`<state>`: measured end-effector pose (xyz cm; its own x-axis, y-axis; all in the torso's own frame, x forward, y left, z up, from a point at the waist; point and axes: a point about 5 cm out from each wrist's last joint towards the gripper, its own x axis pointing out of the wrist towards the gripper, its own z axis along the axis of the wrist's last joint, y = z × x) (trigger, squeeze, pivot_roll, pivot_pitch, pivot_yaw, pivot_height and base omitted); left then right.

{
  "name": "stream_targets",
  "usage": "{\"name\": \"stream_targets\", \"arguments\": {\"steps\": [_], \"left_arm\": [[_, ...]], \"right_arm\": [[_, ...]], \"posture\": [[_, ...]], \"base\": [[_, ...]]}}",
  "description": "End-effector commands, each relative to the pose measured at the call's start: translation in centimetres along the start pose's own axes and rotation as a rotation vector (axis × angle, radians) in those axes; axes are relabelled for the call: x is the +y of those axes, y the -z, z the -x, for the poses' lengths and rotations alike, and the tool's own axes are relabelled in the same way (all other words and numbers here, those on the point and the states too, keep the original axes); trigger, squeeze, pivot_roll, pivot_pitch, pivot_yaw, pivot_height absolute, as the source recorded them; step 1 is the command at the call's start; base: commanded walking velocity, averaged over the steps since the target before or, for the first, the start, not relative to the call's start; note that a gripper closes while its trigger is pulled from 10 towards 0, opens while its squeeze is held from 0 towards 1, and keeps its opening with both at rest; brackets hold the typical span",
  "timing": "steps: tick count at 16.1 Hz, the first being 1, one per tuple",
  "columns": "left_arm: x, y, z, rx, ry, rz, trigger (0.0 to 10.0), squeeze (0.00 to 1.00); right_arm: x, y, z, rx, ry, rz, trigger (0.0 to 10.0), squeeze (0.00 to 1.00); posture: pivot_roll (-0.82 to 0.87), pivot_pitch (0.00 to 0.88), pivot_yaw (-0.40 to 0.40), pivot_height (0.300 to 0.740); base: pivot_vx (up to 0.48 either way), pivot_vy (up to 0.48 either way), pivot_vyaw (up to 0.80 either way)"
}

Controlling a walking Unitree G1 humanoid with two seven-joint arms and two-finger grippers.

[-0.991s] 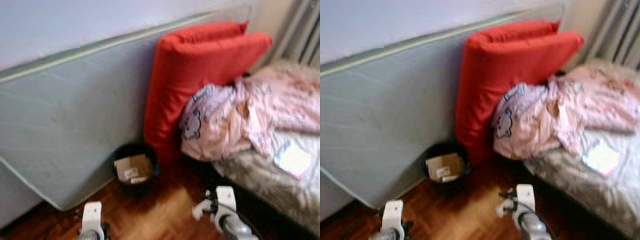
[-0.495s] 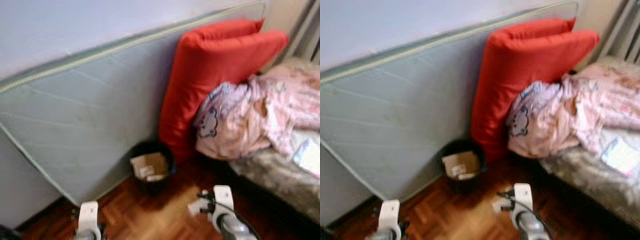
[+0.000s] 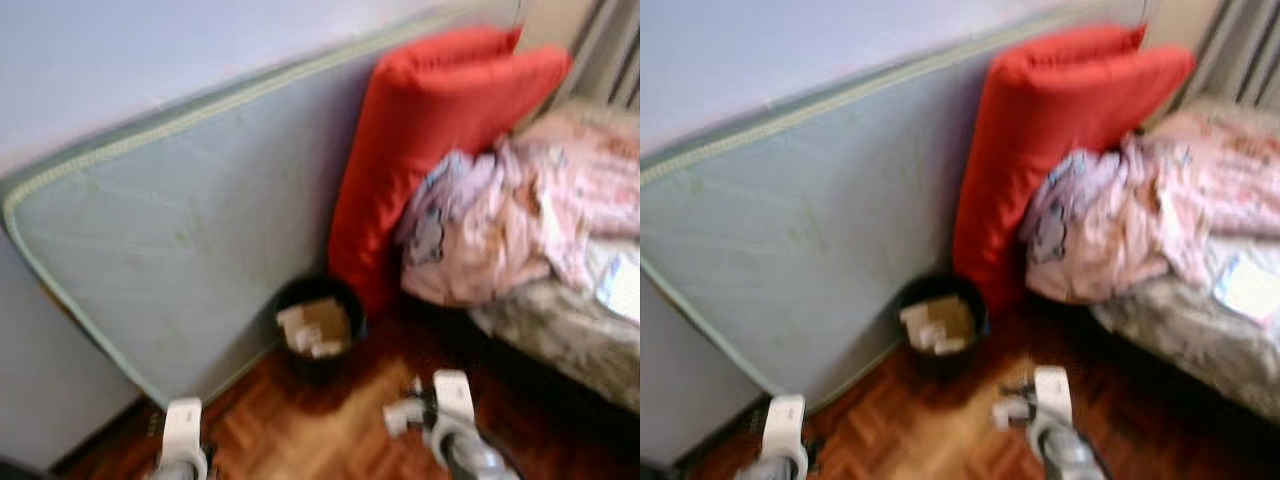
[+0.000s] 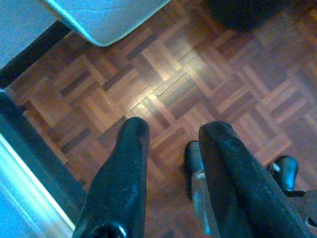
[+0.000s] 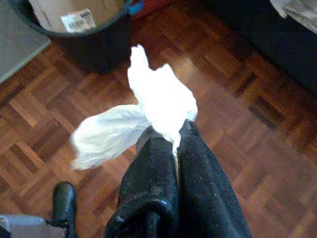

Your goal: Clean up the room

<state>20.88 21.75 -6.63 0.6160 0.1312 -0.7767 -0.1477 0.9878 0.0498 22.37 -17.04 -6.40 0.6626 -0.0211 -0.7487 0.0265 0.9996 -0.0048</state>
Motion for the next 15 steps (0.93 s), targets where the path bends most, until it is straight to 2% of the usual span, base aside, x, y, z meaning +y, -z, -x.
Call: {"name": "stream_targets", "arguments": {"steps": [1,3,5,6,7,9,14,15], "left_arm": [[-0.42,0.23,0.02,0.002,0.015,-0.006,10.0,0.0],[-0.48,0.21,0.03,-0.007,0.021,0.023,10.0,0.0],[-0.43,0.27,0.02,0.0,0.016,0.016,10.0,0.0],[-0.41,0.28,0.02,0.001,0.013,0.016,10.0,0.0],[-0.38,0.37,0.02,0.011,0.007,0.006,10.0,0.0],[-0.46,0.35,0.03,0.008,0.017,0.016,10.0,0.0],[-0.44,0.32,0.02,0.007,0.014,0.008,10.0,0.0],[-0.43,0.3,0.02,0.006,0.013,0.005,10.0,0.0]], "right_arm": [[-0.34,-0.21,-0.02,-0.003,0.008,0.002,10.0,0.0],[-0.34,-0.21,-0.02,-0.002,0.006,0.005,10.0,0.0],[-0.29,-0.27,-0.04,-0.001,-0.005,0.031,10.0,0.0],[-0.28,-0.28,-0.04,0.001,-0.01,0.039,10.0,0.0],[-0.32,-0.24,-0.04,0.006,-0.007,0.046,10.0,0.0],[-0.35,-0.17,-0.02,0.005,0.003,0.011,10.0,0.0],[-0.39,-0.31,-0.04,-0.001,0.0,0.045,10.0,0.0],[-0.4,-0.43,-0.03,-0.016,0.004,0.042,10.0,0.0]], "posture": [[-0.04,0.0,-0.019,0.74],[-0.04,0.0,-0.02,0.74],[-0.04,0.0,-0.018,0.74],[-0.04,0.0,-0.02,0.74],[-0.04,0.0,-0.021,0.74],[-0.04,0.0,-0.021,0.74],[-0.04,0.0,-0.021,0.74],[-0.04,0.0,-0.021,0.74]], "base": [[0.0,0.0,0.0],[0.0,0.0,0.0],[0.0,0.0,0.0],[0.0,0.0,0.8],[0.244,0.0,0.8],[0.324,0.0,0.0],[0.4,0.0,0.0],[0.412,0.0,0.8]]}}
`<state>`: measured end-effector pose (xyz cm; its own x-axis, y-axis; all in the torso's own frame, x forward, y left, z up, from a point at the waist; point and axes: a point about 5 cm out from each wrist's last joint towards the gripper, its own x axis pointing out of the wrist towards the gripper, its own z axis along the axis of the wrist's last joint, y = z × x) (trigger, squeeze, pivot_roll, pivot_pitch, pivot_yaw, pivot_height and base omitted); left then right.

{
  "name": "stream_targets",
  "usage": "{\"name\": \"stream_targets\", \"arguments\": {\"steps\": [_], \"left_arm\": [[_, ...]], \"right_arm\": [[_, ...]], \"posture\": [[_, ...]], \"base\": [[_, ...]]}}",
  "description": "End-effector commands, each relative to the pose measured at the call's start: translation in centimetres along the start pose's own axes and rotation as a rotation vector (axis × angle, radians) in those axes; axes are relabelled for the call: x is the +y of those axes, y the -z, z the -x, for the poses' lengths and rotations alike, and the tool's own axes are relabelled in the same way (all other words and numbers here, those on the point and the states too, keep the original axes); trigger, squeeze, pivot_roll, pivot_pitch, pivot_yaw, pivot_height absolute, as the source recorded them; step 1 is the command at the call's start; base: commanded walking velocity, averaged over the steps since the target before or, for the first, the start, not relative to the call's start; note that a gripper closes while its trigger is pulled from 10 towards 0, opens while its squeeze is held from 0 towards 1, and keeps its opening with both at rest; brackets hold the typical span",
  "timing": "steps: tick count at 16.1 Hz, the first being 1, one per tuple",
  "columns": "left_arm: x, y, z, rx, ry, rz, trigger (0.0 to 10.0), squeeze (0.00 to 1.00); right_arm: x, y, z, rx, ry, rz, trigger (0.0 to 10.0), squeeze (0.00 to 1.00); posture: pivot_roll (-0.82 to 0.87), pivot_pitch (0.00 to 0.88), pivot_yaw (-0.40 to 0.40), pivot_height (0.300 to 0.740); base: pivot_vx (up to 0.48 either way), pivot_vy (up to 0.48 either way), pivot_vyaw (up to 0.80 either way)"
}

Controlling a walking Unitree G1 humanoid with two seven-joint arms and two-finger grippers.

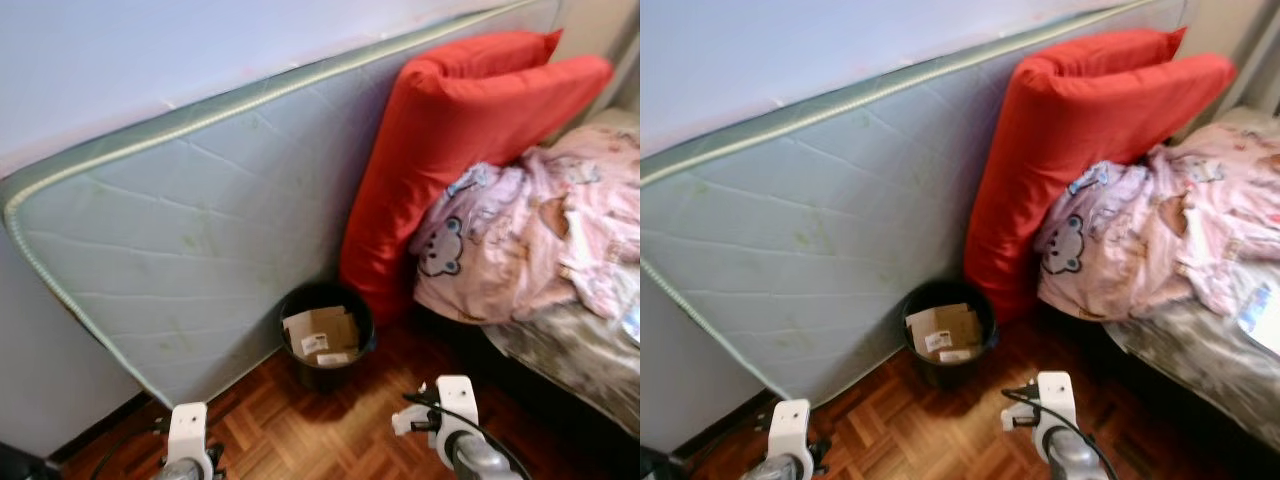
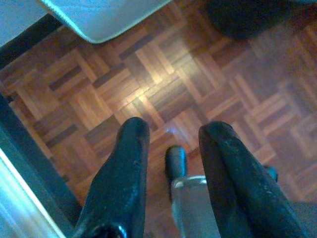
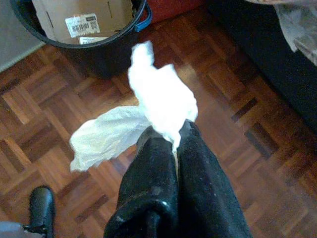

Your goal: Clean up the room

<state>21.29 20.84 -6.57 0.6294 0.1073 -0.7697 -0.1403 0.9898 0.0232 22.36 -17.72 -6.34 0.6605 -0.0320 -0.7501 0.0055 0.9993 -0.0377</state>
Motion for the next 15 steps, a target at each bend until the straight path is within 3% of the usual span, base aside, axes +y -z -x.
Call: {"name": "stream_targets", "arguments": {"steps": [1,3,7,13,15], "left_arm": [[0.53,0.56,0.12,0.018,-0.013,-0.007,10.0,0.0],[0.54,0.55,0.12,0.017,-0.013,-0.007,10.0,0.0],[0.55,0.56,0.12,0.019,-0.013,-0.009,10.0,0.0],[0.55,0.49,0.12,0.015,-0.017,-0.007,10.0,0.0],[0.57,0.47,0.12,0.012,-0.021,-0.008,10.0,0.0]], "right_arm": [[0.29,-0.45,-0.06,-0.024,-0.006,-0.004,10.0,0.0],[0.3,-0.41,-0.06,-0.023,-0.004,-0.017,10.0,0.0],[0.25,-0.36,-0.06,-0.017,0.004,-0.011,10.0,0.0],[0.25,-0.51,-0.06,-0.029,0.004,-0.003,10.0,0.0],[0.22,-0.43,-0.06,-0.025,0.01,-0.015,10.0,0.0]], "posture": [[-0.04,0.0,-0.02,0.74],[-0.04,0.0,-0.02,0.74],[-0.04,0.0,-0.02,0.74],[-0.04,0.0,-0.02,0.74],[-0.04,0.0,-0.021,0.74]], "base": [[0.416,0.0,0.8],[0.422,0.0,0.7],[0.417,0.0,0.0],[0.42,0.0,0.75],[0.42,0.0,0.0]]}}
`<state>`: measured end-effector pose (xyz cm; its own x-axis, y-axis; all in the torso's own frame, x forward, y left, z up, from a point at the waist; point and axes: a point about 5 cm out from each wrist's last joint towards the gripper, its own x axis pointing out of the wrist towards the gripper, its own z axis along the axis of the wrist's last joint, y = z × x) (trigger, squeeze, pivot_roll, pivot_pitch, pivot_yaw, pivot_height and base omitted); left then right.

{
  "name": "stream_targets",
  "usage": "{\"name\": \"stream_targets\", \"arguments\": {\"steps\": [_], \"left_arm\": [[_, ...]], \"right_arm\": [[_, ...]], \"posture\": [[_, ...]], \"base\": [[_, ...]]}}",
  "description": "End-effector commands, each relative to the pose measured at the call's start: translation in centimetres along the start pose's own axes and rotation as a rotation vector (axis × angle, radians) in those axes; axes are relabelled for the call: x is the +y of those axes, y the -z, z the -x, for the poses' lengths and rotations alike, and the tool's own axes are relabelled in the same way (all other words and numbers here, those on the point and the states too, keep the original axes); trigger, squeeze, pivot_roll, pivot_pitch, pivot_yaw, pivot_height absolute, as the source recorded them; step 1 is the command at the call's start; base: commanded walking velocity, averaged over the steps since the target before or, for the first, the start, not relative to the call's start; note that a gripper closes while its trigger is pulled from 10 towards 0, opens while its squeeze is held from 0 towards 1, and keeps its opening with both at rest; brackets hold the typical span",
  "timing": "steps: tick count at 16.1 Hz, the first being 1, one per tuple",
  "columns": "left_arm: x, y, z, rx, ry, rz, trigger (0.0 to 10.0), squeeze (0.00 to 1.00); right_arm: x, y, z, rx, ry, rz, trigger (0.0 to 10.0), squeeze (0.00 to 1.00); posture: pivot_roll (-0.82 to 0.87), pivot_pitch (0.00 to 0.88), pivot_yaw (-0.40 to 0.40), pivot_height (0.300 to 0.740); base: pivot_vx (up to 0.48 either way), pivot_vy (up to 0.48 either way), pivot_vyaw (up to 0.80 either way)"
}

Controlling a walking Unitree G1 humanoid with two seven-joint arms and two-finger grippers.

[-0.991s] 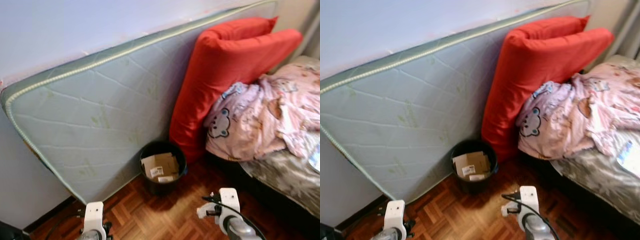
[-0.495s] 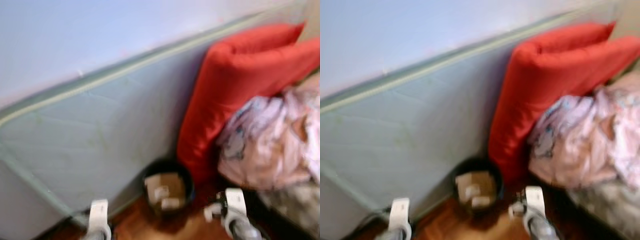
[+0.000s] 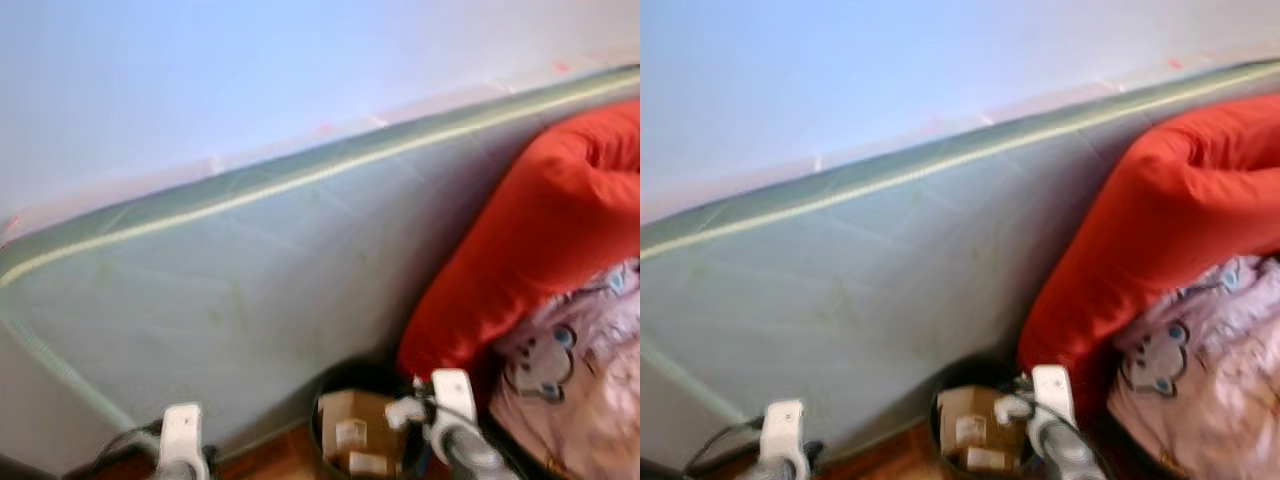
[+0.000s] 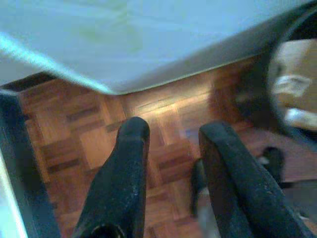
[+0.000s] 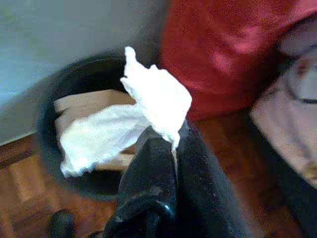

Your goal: Clean up the room

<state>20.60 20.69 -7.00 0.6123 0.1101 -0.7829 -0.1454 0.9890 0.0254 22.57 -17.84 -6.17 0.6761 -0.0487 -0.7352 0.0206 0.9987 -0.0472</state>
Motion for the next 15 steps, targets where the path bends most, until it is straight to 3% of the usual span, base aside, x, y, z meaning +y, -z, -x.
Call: {"name": "stream_targets", "arguments": {"steps": [1,3,15], "left_arm": [[0.64,-0.33,0.0,-0.01,-0.017,-0.011,10.0,0.0],[0.7,-0.32,0.01,-0.008,-0.023,-0.021,10.0,0.0],[0.61,-0.49,0.07,-0.053,-0.006,-0.004,10.0,0.0]], "right_arm": [[0.37,-0.14,-0.04,-0.002,-0.007,-0.009,10.0,0.0],[0.38,-0.1,-0.04,-0.003,-0.005,-0.016,10.0,0.0],[0.58,-0.26,0.05,-0.048,-0.037,-0.024,10.0,0.0]], "posture": [[-0.04,0.0,-0.02,0.74],[-0.05,0.0,-0.018,0.74],[-0.05,0.0,-0.019,0.74]], "base": [[0.42,0.0,0.0],[0.381,0.0,0.0],[0.0,0.0,0.0]]}}
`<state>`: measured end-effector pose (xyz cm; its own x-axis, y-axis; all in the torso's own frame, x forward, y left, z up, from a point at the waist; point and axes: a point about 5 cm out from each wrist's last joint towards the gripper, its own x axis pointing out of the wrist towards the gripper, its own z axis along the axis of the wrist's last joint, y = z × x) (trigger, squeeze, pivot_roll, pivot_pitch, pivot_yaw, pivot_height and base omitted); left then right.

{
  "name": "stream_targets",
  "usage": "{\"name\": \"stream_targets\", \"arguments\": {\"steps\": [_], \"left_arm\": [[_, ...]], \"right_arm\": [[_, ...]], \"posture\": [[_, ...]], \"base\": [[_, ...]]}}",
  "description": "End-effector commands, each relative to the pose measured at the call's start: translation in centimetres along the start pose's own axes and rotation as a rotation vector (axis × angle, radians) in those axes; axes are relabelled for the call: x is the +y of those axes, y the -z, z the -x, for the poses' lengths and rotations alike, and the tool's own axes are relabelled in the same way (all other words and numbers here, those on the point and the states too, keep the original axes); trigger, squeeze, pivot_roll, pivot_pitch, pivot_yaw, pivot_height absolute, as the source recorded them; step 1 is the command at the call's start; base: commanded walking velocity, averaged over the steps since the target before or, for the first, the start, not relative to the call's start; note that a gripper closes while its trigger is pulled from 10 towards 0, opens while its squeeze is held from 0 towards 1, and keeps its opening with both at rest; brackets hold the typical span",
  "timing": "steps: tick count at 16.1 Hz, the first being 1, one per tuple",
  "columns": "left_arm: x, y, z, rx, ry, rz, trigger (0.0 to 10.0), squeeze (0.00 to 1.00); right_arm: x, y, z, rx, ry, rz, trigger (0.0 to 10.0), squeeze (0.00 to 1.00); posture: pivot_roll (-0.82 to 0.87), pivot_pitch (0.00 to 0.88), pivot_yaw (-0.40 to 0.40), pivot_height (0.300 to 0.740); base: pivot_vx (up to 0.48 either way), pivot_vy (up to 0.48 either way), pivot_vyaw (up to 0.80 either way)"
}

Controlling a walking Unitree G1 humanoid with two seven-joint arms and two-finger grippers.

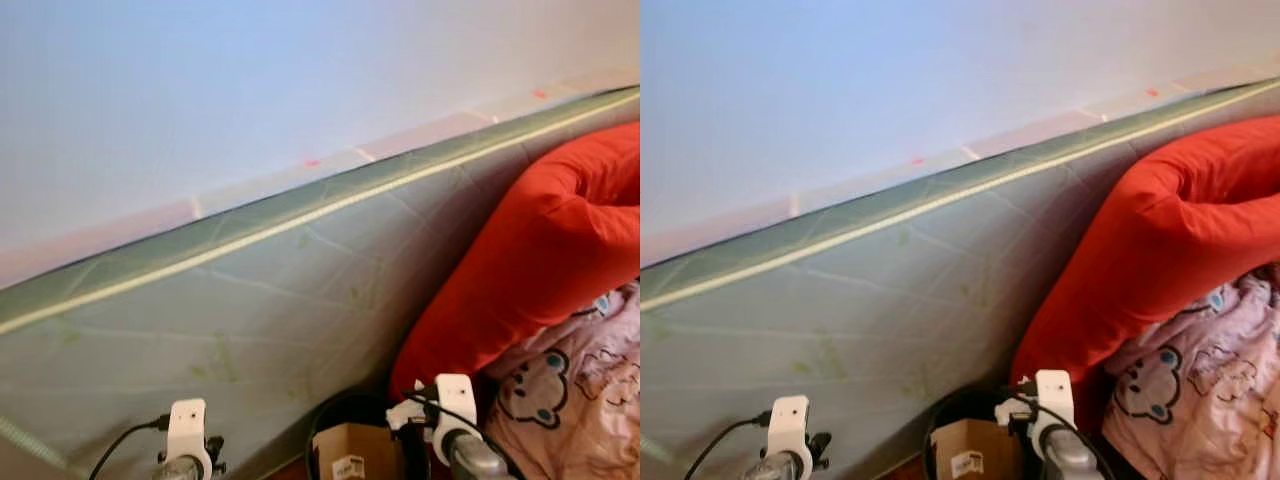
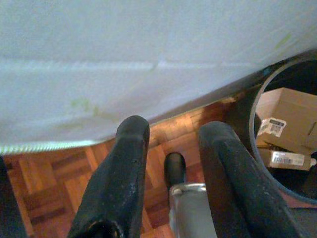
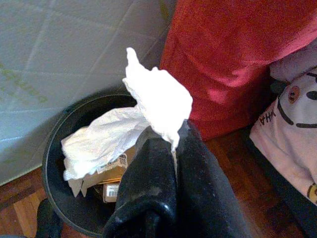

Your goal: Clean up the room

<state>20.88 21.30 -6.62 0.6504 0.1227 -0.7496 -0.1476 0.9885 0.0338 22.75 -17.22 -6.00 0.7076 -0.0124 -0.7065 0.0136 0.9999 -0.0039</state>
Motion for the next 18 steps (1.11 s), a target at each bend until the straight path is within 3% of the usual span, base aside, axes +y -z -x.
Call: {"name": "stream_targets", "arguments": {"steps": [1,5,11,18], "left_arm": [[0.04,0.04,0.01,-0.001,0.001,0.001,10.0,0.0],[0.03,0.04,0.01,0.002,0.004,0.002,10.0,0.0],[0.01,0.1,0.0,0.01,0.009,0.002,10.0,0.0],[0.04,0.13,0.0,0.016,0.007,-0.009,10.0,0.0]], "right_arm": [[-0.04,0.02,0.02,-0.005,-0.003,0.0,10.0,0.0],[0.04,0.0,0.01,-0.001,-0.015,0.0,10.0,0.0],[0.07,0.0,0.0,0.002,-0.022,-0.001,10.0,0.0],[0.06,-0.1,0.01,-0.012,-0.021,-0.009,10.0,0.0]], "posture": [[-0.05,0.0,-0.019,0.74],[-0.05,0.0,-0.018,0.74],[-0.05,0.0,-0.019,0.74],[-0.05,0.0,-0.018,0.74]], "base": [[0.0,0.0,0.0],[0.0,0.0,0.0],[-0.301,0.0,0.0],[0.0,0.0,0.0]]}}
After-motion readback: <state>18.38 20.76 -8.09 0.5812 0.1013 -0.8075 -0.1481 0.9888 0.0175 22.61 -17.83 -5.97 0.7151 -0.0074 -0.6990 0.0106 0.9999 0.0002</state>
